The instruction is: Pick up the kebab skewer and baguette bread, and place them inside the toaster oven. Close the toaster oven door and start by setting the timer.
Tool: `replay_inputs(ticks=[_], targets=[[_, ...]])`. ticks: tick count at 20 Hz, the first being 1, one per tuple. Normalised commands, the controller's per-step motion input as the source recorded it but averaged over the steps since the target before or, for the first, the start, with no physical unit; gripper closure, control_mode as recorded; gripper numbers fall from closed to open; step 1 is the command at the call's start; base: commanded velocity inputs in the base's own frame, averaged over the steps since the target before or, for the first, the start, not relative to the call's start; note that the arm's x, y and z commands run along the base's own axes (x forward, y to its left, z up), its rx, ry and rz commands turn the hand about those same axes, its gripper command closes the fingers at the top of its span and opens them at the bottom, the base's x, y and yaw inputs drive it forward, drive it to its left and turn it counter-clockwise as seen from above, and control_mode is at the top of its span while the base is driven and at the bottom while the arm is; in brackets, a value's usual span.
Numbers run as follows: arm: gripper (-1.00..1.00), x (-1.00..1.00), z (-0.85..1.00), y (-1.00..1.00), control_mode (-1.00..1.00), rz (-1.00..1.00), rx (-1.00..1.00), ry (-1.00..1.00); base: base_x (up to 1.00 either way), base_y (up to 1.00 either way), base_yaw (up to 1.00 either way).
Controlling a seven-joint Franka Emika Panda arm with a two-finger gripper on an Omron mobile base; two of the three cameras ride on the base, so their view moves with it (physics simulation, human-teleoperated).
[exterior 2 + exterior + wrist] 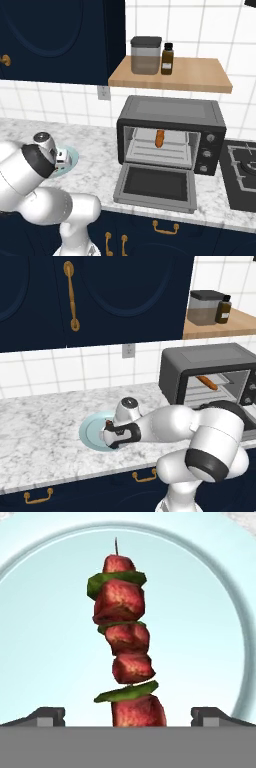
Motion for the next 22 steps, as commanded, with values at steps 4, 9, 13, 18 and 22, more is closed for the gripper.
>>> replay_inputs(ticks=[4, 9, 13, 18, 22], targets=[[-1.0, 0.05, -0.08, 0.05, -1.0, 0.0, 0.0, -0.01, 0.0, 0.0, 0.0], [-1.0, 0.08, -0.04, 0.0, -1.0, 0.0, 0.0, 0.0, 0.0, 0.0, 0.0], [-1.0, 0.0, -0.04, 0.0, -1.0, 0.0, 0.0, 0.0, 0.0, 0.0, 0.0], [-1.0, 0.0, 0.0, 0.0, -1.0, 0.0, 0.0, 0.0, 0.0, 0.0, 0.0], [1.0, 0.0, 0.0, 0.0, -1.0, 0.0, 0.0, 0.0, 0.0, 0.0, 0.0]])
